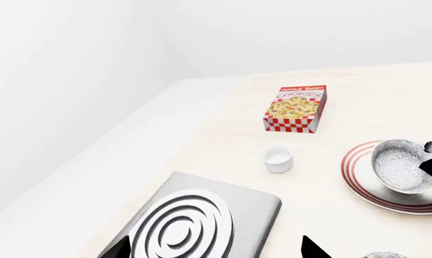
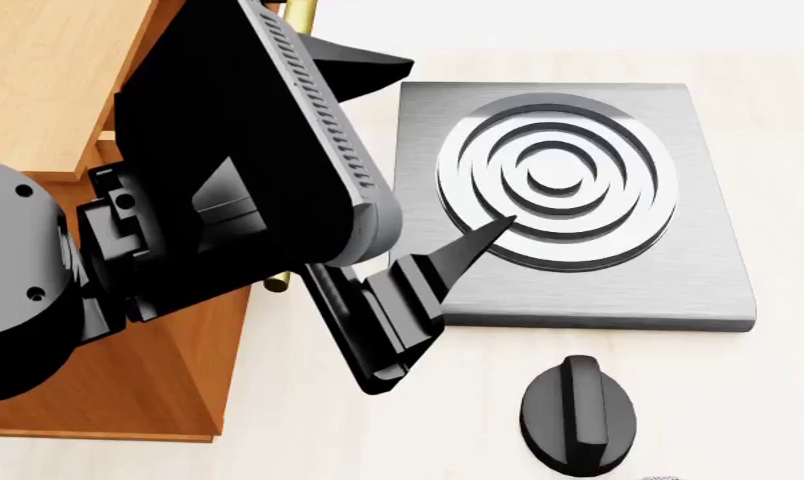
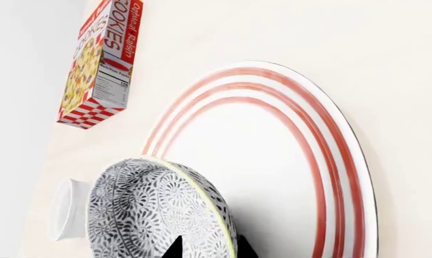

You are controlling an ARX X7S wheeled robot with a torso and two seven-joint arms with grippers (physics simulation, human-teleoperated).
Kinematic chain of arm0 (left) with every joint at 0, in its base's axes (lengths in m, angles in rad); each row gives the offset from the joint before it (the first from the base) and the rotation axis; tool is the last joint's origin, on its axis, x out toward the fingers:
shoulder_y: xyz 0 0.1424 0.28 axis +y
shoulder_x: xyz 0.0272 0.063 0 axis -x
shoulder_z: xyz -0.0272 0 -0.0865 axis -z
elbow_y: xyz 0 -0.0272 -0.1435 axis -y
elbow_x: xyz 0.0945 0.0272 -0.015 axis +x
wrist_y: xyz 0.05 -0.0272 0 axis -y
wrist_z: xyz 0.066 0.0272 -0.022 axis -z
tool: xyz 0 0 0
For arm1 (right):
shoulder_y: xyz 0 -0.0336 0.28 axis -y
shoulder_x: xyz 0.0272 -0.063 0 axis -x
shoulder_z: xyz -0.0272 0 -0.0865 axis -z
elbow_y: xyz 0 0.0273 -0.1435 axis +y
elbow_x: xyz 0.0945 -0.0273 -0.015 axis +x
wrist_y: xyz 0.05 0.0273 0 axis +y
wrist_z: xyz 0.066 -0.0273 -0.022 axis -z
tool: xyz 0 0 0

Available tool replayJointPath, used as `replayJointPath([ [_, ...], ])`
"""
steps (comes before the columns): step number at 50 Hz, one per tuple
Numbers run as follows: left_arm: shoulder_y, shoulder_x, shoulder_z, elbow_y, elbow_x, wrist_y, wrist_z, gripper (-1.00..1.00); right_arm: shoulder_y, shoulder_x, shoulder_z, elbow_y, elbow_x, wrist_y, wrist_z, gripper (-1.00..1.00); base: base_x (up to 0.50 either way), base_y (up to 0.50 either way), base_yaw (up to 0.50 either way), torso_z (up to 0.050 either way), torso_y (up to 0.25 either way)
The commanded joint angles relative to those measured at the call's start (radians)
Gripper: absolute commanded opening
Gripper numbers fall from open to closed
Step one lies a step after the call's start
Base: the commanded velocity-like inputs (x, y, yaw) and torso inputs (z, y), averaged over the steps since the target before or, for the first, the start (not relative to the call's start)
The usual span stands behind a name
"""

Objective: Pick the akita bowl on the wooden cabinet and place it on the plate.

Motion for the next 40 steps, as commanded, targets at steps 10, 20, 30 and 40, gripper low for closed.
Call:
replayJointPath([
  [10,0.003,-0.002,0.001,0.0,0.0,0.0,0.0,1.0,-0.009,0.002,0.0,-0.009,-0.028,-0.002,-0.018,1.0,0.0,0.0,0.0,0.0,0.0],
  [20,0.003,-0.007,-0.001,0.0,0.0,0.0,0.001,1.0,-0.013,0.003,0.003,-0.021,-0.029,-0.002,-0.017,1.0,0.0,0.0,0.0,0.0,0.0],
  [30,0.003,-0.011,-0.003,0.003,-0.002,0.0,-0.002,1.0,-0.034,0.022,0.028,-0.134,-0.037,-0.008,0.025,1.0,0.0,0.0,0.0,0.0,0.0],
  [40,0.011,-0.017,-0.003,0.008,-0.001,0.003,-0.005,1.0,-0.085,0.062,0.104,-0.346,-0.023,-0.016,0.092,1.0,0.0,0.0,0.0,0.0,0.0],
])
